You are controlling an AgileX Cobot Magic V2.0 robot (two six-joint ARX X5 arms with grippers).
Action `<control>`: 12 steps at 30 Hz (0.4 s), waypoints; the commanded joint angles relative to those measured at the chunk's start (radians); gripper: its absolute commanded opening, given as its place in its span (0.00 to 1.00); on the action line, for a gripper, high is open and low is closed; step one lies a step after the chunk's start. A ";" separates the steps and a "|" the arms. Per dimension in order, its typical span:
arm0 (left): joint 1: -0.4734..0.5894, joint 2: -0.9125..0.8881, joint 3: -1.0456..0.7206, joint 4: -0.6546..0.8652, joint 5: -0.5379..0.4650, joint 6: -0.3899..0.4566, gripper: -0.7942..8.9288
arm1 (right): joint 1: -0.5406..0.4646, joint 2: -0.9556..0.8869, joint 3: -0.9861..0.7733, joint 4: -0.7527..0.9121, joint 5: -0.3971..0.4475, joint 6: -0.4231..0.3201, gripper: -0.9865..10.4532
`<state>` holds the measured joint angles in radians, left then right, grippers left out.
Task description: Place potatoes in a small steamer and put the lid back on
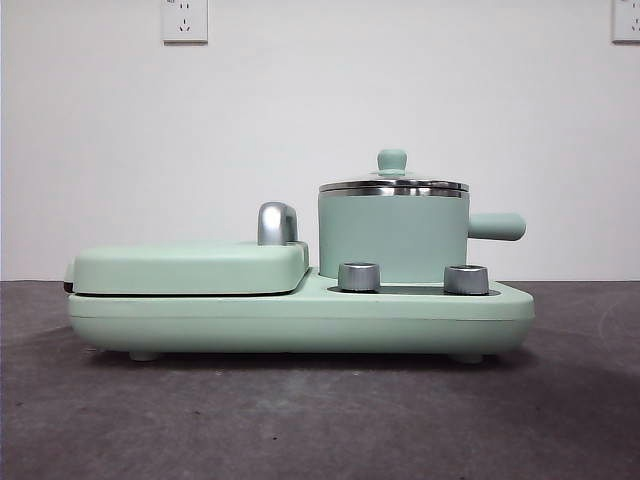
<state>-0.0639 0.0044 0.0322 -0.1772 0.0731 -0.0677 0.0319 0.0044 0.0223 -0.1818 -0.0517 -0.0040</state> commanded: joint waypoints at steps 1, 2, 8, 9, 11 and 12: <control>0.000 -0.001 -0.019 -0.009 -0.004 0.006 0.09 | -0.007 -0.001 -0.010 0.006 0.000 -0.011 0.10; 0.000 -0.001 -0.019 -0.009 -0.004 0.006 0.09 | -0.009 -0.001 -0.010 0.006 0.000 -0.010 0.10; 0.000 -0.001 -0.019 -0.009 -0.004 0.006 0.09 | -0.009 -0.001 -0.010 0.026 0.000 -0.010 0.10; 0.000 -0.001 -0.019 -0.009 -0.004 0.006 0.09 | -0.009 -0.001 -0.010 0.024 0.000 -0.010 0.10; 0.000 -0.001 -0.018 -0.009 -0.004 0.006 0.09 | -0.009 -0.001 -0.010 0.024 0.000 -0.010 0.10; 0.000 -0.001 -0.019 -0.009 -0.004 0.006 0.09 | -0.009 -0.001 -0.010 0.025 0.000 -0.010 0.10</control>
<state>-0.0639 0.0044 0.0322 -0.1772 0.0731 -0.0681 0.0242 0.0044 0.0177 -0.1677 -0.0517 -0.0040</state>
